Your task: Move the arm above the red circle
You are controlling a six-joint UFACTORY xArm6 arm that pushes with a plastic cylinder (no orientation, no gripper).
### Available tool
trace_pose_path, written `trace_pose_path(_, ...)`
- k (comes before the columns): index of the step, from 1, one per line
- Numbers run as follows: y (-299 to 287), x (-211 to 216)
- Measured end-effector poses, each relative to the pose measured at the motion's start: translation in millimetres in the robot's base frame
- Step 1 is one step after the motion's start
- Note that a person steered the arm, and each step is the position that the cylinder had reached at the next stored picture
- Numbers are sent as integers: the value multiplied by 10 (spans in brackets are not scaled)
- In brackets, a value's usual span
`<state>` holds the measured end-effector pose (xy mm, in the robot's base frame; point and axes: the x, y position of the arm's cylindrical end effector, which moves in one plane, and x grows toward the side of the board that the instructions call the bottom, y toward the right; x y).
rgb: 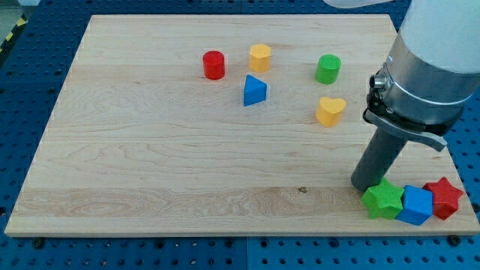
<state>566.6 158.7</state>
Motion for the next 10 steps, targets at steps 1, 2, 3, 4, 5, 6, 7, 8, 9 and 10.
trace_pose_path(1, -244, 43)
trace_pose_path(2, -595, -30)
trace_pose_path(3, -939, -445)
trace_pose_path(4, -1347, -913)
trace_pose_path(5, -1788, -1308)
trace_pose_path(6, -2301, -1584)
trace_pose_path(7, -2805, -1678)
trace_pose_path(8, -2993, -1988)
trace_pose_path(9, -2993, -2424)
trace_pose_path(10, -2939, -2789)
